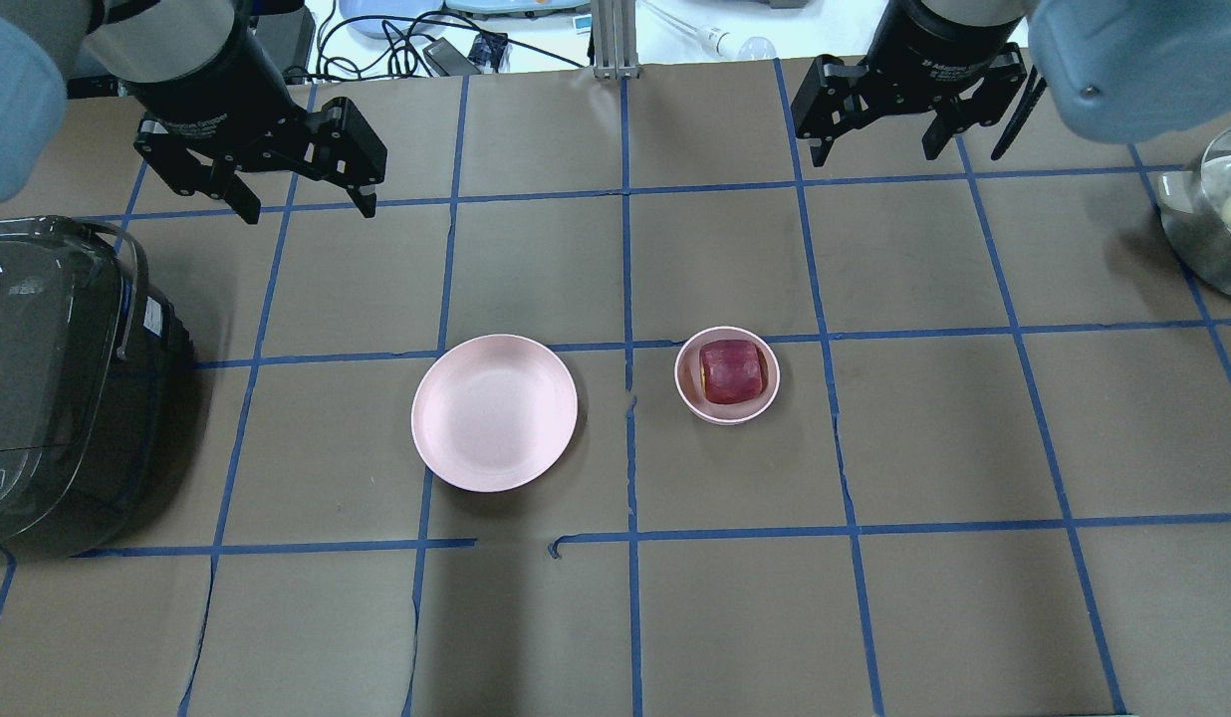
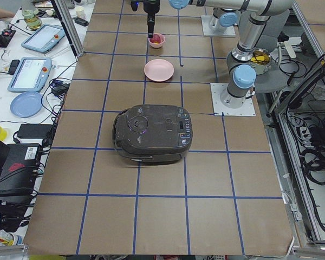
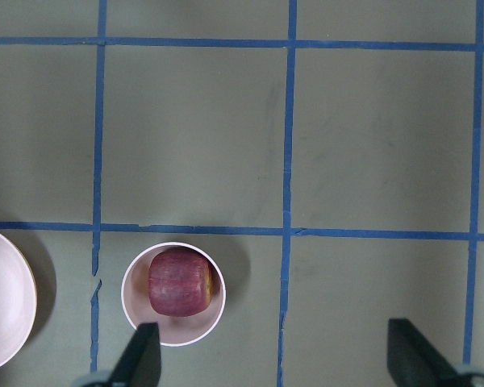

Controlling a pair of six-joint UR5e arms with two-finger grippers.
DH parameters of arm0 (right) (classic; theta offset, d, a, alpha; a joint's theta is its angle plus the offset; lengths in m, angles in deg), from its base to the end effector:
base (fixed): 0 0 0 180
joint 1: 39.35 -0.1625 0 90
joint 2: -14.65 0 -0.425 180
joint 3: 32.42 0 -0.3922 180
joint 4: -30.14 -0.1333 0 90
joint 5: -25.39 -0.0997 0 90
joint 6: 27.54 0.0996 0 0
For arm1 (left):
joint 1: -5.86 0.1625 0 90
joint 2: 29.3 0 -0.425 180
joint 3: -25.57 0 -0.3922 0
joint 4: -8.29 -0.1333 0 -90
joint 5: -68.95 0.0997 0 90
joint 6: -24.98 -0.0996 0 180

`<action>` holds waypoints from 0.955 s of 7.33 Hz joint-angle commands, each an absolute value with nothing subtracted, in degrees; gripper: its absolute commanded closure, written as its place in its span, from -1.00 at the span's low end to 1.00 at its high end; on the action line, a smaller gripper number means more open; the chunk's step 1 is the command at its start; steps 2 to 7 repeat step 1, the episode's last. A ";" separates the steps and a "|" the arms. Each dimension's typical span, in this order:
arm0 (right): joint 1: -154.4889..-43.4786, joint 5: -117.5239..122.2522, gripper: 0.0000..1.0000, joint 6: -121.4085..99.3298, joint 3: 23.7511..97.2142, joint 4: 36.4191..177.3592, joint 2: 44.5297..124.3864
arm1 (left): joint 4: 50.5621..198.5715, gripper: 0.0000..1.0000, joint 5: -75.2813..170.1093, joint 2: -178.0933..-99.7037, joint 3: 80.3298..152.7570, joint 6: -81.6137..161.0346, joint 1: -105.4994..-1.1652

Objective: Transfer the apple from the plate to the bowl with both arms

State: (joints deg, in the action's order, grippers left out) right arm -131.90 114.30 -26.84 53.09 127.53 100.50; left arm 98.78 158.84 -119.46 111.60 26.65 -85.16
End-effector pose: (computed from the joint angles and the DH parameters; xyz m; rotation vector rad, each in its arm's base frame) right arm 0.1589 -0.5286 0.5034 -0.0522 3.1113 -0.2093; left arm -0.1423 -0.4954 0.5199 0.0177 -3.1369 0.0908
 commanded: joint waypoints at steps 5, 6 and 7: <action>-131.90 114.50 -1.00 -26.84 53.09 127.79 100.34 | 98.73 -1.00 158.77 -119.39 111.62 26.56 -85.19; -131.90 114.50 -1.00 -26.84 53.09 127.79 100.34 | 98.73 -1.00 158.77 -119.39 111.62 26.56 -85.19; -131.90 114.50 -1.00 -26.84 53.09 127.79 100.34 | 98.73 -1.00 158.77 -119.39 111.62 26.56 -85.19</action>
